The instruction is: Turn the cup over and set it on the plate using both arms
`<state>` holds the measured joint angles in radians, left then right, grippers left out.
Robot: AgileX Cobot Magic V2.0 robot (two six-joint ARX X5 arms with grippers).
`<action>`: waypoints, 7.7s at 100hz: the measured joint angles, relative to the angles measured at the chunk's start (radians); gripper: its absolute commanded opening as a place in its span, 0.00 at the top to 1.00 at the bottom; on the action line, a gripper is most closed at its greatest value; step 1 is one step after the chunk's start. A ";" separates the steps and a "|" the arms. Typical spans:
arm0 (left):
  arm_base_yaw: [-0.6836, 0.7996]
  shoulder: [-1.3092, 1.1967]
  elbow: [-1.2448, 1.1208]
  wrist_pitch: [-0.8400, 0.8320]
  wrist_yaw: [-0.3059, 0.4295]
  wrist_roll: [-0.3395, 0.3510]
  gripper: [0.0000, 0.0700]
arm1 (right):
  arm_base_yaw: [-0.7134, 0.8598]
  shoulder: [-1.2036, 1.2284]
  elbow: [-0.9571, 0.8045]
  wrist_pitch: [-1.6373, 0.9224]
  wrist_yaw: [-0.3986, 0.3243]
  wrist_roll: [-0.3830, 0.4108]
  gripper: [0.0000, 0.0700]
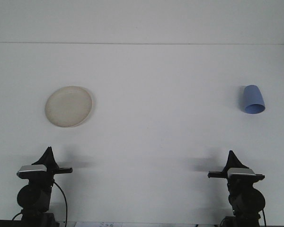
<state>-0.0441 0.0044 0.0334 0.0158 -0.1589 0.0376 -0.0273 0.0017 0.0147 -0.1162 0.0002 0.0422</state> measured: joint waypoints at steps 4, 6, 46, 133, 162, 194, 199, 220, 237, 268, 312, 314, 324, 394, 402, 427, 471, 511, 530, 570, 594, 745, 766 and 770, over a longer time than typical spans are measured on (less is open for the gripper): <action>0.000 0.000 0.000 0.000 0.000 0.000 0.98 | 0.000 0.000 0.000 0.000 0.000 0.000 1.00; 0.000 0.000 0.000 0.000 0.000 0.000 0.98 | 0.000 0.000 0.000 0.000 0.000 0.000 1.00; 0.000 0.000 0.000 0.000 0.000 0.000 0.98 | 0.000 0.000 0.000 0.000 0.000 0.000 1.00; 0.000 0.000 0.000 0.000 0.000 0.000 0.98 | 0.001 0.004 0.032 0.102 -0.010 0.381 1.00; 0.000 0.000 0.000 0.000 0.000 0.000 0.98 | 0.000 0.263 0.379 0.027 0.076 0.335 0.37; 0.000 0.000 0.000 0.000 0.000 0.000 0.98 | -0.050 0.709 0.650 -0.013 0.237 0.071 0.37; 0.000 0.000 0.000 0.000 0.000 0.000 0.98 | -0.084 0.781 0.669 0.003 0.233 0.050 0.37; 0.000 0.000 0.000 0.000 0.000 0.000 0.98 | -0.241 1.050 0.684 0.062 0.143 0.008 0.37; 0.000 0.000 0.000 0.000 0.000 0.000 0.98 | -0.343 1.222 0.684 0.180 0.032 -0.077 0.38; 0.000 0.000 0.000 0.000 0.000 0.000 0.98 | -0.399 1.480 0.684 0.510 -0.110 -0.166 0.38; 0.000 0.000 0.000 0.000 0.000 0.000 0.98 | -0.409 1.784 0.691 0.922 -0.132 -0.170 0.38; 0.000 0.000 0.000 0.000 0.000 0.000 0.98 | -0.411 1.793 0.695 0.925 -0.132 -0.170 0.38; 0.000 0.000 0.000 0.000 0.000 0.000 0.98 | -0.426 1.820 0.719 0.935 -0.132 -0.170 0.38; 0.000 0.000 0.000 0.000 0.000 0.000 0.98 | -0.492 1.998 0.979 0.930 -0.341 -0.163 1.00; 0.000 0.000 0.000 0.000 0.000 0.000 0.98 | -0.492 1.999 0.986 0.929 -0.356 -0.155 1.00; 0.000 0.000 0.000 0.000 0.000 0.000 0.98 | -0.497 1.960 0.991 0.789 -0.441 -0.002 1.00; 0.000 0.000 0.000 0.000 0.000 0.000 0.98 | -0.222 1.449 0.993 0.021 -0.330 0.121 1.00; 0.000 0.000 0.000 0.000 0.000 0.000 0.98 | 0.352 1.336 1.108 -0.715 -0.203 -0.002 1.00; 0.000 0.000 0.000 0.000 0.000 0.000 0.98 | 0.541 1.386 1.122 -0.830 -0.200 -0.013 1.00; 0.000 0.000 0.000 0.000 0.000 0.000 0.98 | 0.682 1.452 1.127 -0.898 -0.153 -0.013 0.98; 0.000 0.000 0.000 0.000 0.000 0.000 0.98 | 0.682 1.452 1.129 -0.903 -0.155 -0.010 0.43; 0.000 0.000 0.000 0.001 0.000 -0.231 0.98 | 0.667 0.156 0.633 -0.427 0.111 -0.027 0.42; 0.000 0.000 0.002 -0.006 0.021 -0.429 0.98 | 0.667 0.156 0.633 -0.435 0.111 -0.027 0.42; 0.000 0.005 0.013 -0.022 0.040 -0.451 0.98 | 0.667 0.156 0.633 -0.438 0.111 -0.027 0.42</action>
<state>-0.0441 0.0097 0.0463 -0.0059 -0.1188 -0.4129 0.6395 0.1574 0.6479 -0.5537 0.1112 0.0151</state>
